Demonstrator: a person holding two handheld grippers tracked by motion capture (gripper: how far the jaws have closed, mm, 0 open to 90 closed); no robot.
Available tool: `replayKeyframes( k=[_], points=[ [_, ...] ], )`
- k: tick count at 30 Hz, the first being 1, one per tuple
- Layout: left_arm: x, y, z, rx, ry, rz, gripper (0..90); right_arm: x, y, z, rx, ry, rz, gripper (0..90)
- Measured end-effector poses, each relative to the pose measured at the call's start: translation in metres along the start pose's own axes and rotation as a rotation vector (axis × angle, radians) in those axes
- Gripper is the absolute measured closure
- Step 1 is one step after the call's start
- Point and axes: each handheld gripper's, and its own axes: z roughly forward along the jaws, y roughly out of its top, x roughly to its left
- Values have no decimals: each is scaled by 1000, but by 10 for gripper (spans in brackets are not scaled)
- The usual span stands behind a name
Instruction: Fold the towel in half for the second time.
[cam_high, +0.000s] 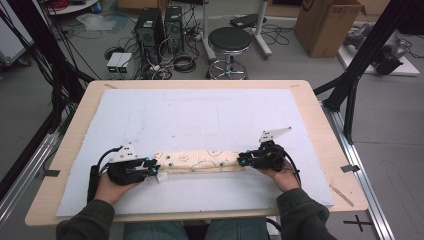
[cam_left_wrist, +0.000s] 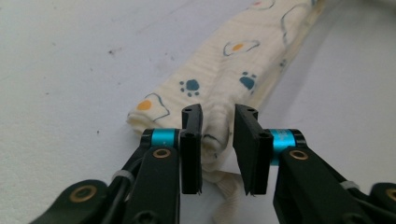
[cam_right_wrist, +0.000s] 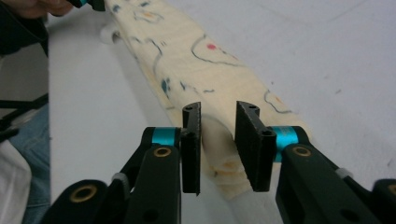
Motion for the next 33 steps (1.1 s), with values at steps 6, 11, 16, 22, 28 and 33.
replayKeyframes(
  k=[6,11,16,22,28,33],
  points=[
    [3,15,-7,-56,-19,-7,673,8,13,-9,-43,3,-18,674],
    [7,28,11,-46,-19,-31,799,11,22,5,-26,9,-38,764],
    [5,32,34,32,-49,-15,854,14,28,26,13,46,-48,791],
    [0,25,41,101,-61,14,857,17,25,42,86,57,-74,796],
    [-1,22,37,118,-67,43,856,15,13,42,132,39,-76,797],
    [-2,18,39,154,-60,57,854,14,8,38,142,23,-80,795]
  ],
)
